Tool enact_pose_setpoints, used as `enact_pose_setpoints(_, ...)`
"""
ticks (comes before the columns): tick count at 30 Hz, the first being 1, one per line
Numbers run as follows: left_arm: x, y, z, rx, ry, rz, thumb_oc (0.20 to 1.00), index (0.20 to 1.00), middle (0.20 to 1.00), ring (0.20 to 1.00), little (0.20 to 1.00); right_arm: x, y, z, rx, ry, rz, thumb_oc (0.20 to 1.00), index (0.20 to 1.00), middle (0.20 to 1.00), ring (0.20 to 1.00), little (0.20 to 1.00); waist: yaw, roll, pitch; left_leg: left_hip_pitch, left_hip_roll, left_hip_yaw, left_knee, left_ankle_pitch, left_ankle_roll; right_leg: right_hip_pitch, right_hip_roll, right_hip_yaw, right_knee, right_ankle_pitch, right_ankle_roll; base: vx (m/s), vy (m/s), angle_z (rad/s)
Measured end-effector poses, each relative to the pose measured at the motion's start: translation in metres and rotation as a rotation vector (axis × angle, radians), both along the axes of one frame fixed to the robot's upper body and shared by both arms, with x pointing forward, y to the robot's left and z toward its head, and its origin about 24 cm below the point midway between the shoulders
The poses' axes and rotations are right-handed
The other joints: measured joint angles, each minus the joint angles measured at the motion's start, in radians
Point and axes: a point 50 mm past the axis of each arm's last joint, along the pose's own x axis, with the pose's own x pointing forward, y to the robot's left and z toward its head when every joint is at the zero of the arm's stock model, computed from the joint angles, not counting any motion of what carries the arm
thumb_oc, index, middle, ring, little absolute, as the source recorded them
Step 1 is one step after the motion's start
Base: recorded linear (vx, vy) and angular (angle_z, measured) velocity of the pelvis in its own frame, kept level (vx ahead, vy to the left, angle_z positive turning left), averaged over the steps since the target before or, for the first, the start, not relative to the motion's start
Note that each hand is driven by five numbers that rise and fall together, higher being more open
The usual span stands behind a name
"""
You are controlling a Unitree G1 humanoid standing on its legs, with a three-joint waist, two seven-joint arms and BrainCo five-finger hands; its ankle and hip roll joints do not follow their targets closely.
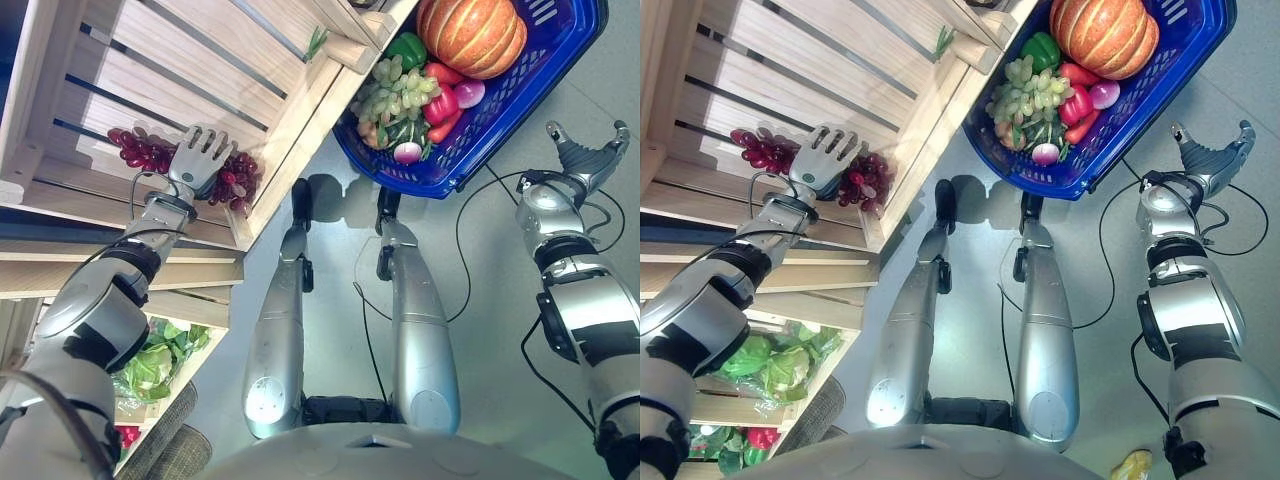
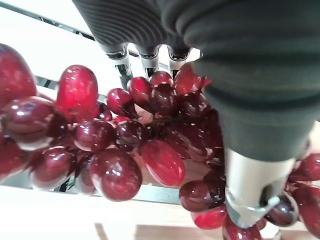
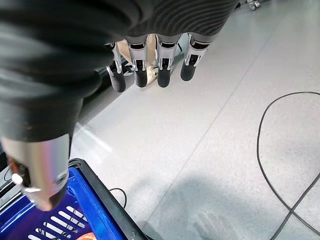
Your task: Pick up fruits and vegetables into the basket
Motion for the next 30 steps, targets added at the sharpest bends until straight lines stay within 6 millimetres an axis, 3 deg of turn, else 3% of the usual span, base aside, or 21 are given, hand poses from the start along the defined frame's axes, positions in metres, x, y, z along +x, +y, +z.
enact_pose_setpoints(1,0.0,0.0,0.0,0.0,0.001,0.0,0.928,0.928,0.928,0.928,0.928,0.0,0.0,0.0,-0.001,-0.001,0.001,1.0,1.0,1.0,1.0,1.0,-0.001,-0.002,0.0,0.0,0.0,0.0,0.0,0.0,0.0,0.0,0.0,0.0,-0.001,0.0,0.0,0.0,0.0,0.0)
enact_pose_setpoints(2,0.0,0.0,-0.001,0.0,0.002,0.0,0.639,0.639,0.639,0.639,0.639,0.0,0.0,0.0,0.0,-0.001,0.002,1.0,1.0,1.0,1.0,1.0,-0.003,-0.006,0.0,0.0,0.0,0.0,0.001,-0.001,0.0,0.001,0.0,0.0,-0.001,0.0,0.0,0.0,0.0,0.0)
enact_pose_setpoints(3,0.0,0.0,-0.001,0.0,0.003,0.001,0.536,0.536,0.536,0.536,0.536,0.0,0.001,0.0,0.0,-0.002,0.003,1.0,1.0,1.0,1.0,1.0,-0.004,-0.01,-0.001,0.0,0.0,0.0,0.001,-0.001,0.0,0.001,0.0,0.0,-0.001,0.0,0.0,0.0,0.0,0.0)
enact_pose_setpoints(5,0.0,-0.001,-0.001,-0.003,0.004,-0.005,0.2,0.2,0.2,0.2,0.2,0.001,0.001,0.001,-0.001,-0.006,0.004,1.0,1.0,1.0,1.0,1.0,-0.01,-0.014,-0.002,0.001,0.0,-0.001,0.002,-0.001,0.0,0.005,-0.001,-0.002,-0.002,0.0,0.0,0.0,-0.002,0.02)
enact_pose_setpoints(13,0.003,0.004,0.0,0.003,0.046,0.039,0.2,0.2,0.2,0.2,0.2,0.003,0.004,0.004,0.001,-0.03,0.019,1.0,1.0,1.0,1.0,1.0,-0.044,-0.021,-0.004,0.001,-0.001,-0.007,0.018,-0.015,0.003,0.02,0.003,-0.002,-0.019,0.006,0.001,0.0,0.003,0.0)
enact_pose_setpoints(26,0.003,0.009,-0.002,-0.04,0.096,0.086,0.2,0.2,0.2,0.2,0.2,0.003,0.005,0.003,0.002,-0.03,0.021,1.0,1.0,1.0,1.0,1.0,-0.039,-0.021,-0.004,0.003,-0.001,-0.007,0.019,-0.015,0.002,0.022,0.004,0.001,-0.018,0.006,0.001,0.0,0.0,0.0)
enact_pose_setpoints(30,0.003,0.01,-0.002,-0.223,0.091,0.133,0.2,0.2,0.2,0.2,0.2,0.003,0.006,0.003,0.001,-0.031,0.025,1.0,1.0,1.0,1.0,1.0,-0.038,-0.021,-0.004,0.003,-0.001,-0.007,0.019,-0.015,0.002,0.021,0.004,0.002,-0.018,0.006,0.001,0.0,0.0,0.0)
